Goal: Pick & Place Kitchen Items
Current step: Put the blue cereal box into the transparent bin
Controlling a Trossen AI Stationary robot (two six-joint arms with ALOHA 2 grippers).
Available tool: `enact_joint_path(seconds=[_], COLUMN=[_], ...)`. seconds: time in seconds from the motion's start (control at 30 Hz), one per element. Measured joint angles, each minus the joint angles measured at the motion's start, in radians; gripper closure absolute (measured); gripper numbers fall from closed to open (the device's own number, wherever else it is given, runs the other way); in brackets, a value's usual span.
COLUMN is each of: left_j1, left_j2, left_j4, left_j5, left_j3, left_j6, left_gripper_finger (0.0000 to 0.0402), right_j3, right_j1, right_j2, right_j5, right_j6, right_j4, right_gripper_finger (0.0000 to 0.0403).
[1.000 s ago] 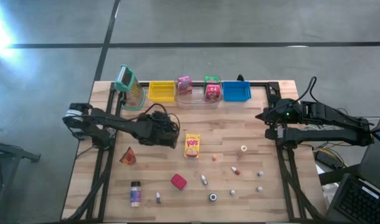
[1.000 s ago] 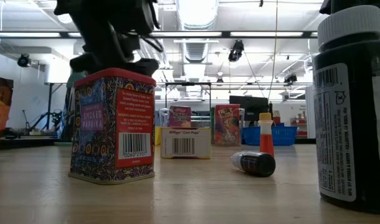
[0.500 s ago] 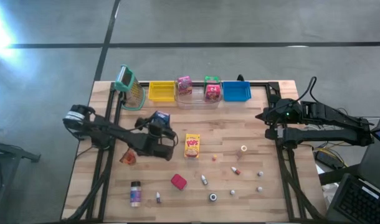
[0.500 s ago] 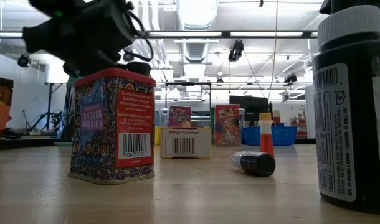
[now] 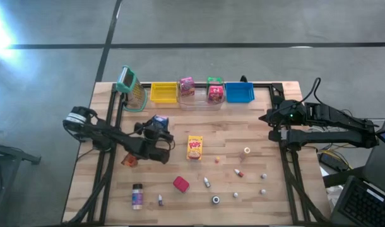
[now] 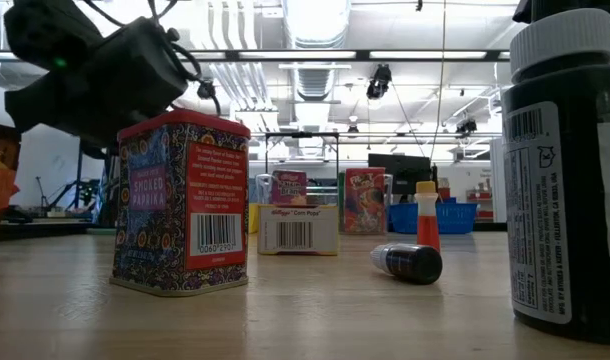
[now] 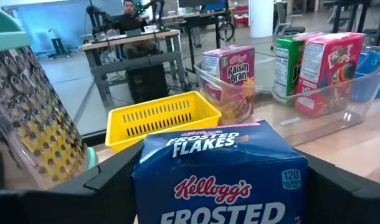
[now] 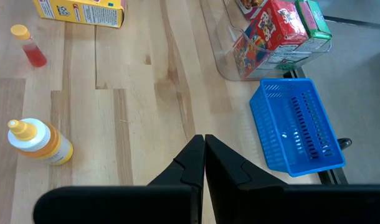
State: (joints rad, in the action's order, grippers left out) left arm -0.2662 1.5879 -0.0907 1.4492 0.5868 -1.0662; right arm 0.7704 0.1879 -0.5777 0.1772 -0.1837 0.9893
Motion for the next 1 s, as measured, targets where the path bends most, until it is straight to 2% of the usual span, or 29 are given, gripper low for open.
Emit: enact_joint_path(seconds=[0.43,0.7,1.0], left_j1=[-0.002,-0.009,-0.018], left_j2=[0.007,0.052,0.057], left_j4=[0.012,0.029,0.040], left_j5=[-0.003,0.028,0.017], left_j3=[-0.006,-0.016,-0.017], left_j6=[0.024,-0.025,-0.051], left_gripper_finger=[0.0080,0.0079,0.0031], right_j3=[0.000,0.000,0.000], right_j1=[0.000,0.000,0.000], right_j2=[0.000,0.000,0.000], right_j5=[0.000,0.000,0.000], right_j6=[0.000,0.000,0.000], right_j4=[0.000,0.000,0.000], right_gripper_finger=[0.0394,0.0394,0.0394])
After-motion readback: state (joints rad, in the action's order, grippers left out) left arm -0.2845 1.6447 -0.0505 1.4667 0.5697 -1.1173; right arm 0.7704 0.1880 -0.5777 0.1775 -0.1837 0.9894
